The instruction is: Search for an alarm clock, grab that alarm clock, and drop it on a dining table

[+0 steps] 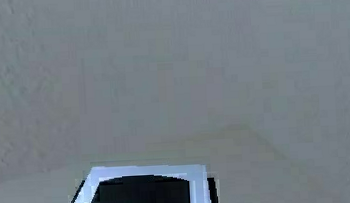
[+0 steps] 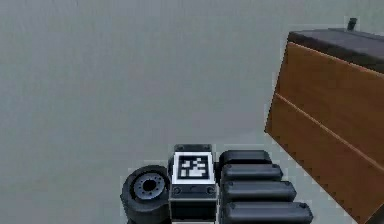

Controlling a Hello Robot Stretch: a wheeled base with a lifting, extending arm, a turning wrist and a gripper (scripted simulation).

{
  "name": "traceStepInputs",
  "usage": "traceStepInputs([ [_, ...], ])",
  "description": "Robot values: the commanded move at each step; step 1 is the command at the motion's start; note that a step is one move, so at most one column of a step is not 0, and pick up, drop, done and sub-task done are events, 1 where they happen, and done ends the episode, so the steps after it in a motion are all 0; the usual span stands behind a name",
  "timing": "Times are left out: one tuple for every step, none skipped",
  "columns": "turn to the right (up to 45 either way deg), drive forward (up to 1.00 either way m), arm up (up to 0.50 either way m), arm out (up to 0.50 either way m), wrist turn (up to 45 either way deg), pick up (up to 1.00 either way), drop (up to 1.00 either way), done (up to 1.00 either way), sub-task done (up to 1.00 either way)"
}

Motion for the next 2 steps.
traceStepInputs([
  [45.0,0.0,0.0,0.0,0.0,0.0,0.0,0.0,0.0],
  [33.0,0.0,0.0,0.0,0.0,0.0,0.0,0.0,0.0],
])
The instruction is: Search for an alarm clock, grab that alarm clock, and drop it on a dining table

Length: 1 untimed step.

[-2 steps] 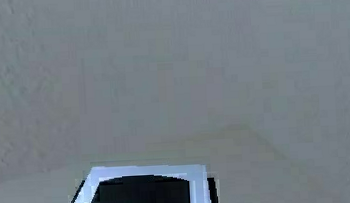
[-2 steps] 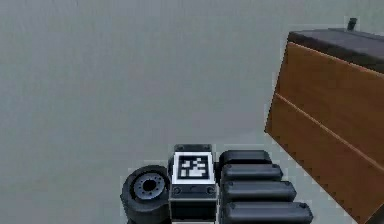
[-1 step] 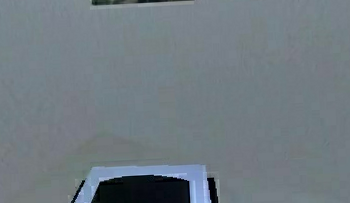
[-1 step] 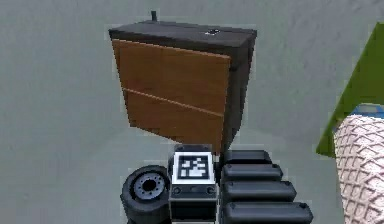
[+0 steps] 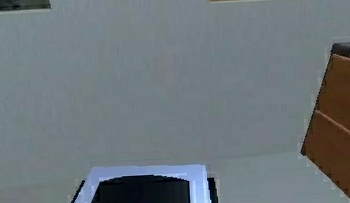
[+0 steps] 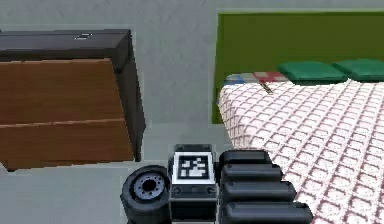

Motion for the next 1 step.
traceStepInputs([
  [0.0,0.1,0.0,0.0,0.0,0.0,0.0,0.0,0.0],
])
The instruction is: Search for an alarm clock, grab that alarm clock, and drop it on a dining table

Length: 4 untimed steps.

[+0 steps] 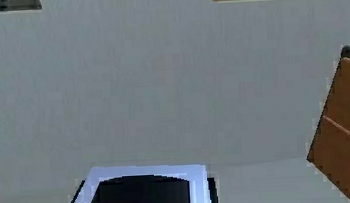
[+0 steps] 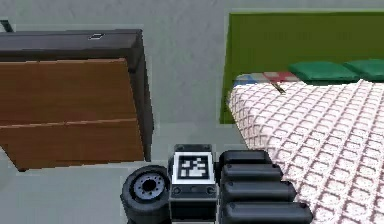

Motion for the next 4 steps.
traceStepInputs([
  [-45.0,0.0,0.0,0.0,0.0,0.0,0.0,0.0,0.0],
  [-39.0,0.0,0.0,0.0,0.0,0.0,0.0,0.0,0.0],
  [0.0,0.1,0.0,0.0,0.0,0.0,0.0,0.0,0.0],
  [-12.0,0.0,0.0,0.0,0.0,0.0,0.0,0.0,0.0],
])
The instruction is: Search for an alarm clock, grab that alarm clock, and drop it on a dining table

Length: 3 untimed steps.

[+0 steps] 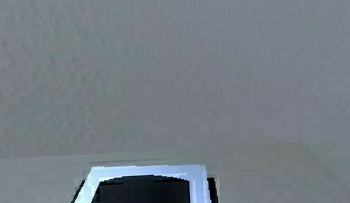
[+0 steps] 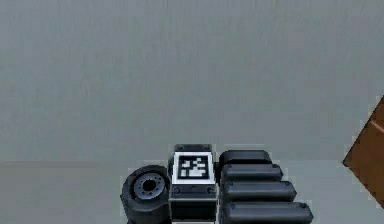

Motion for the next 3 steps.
traceStepInputs([
  [0.0,0.4,0.0,0.0,0.0,0.0,0.0,0.0,0.0],
  [-30.0,0.0,0.0,0.0,0.0,0.0,0.0,0.0,0.0],
  [0.0,0.1,0.0,0.0,0.0,0.0,0.0,0.0,0.0],
])
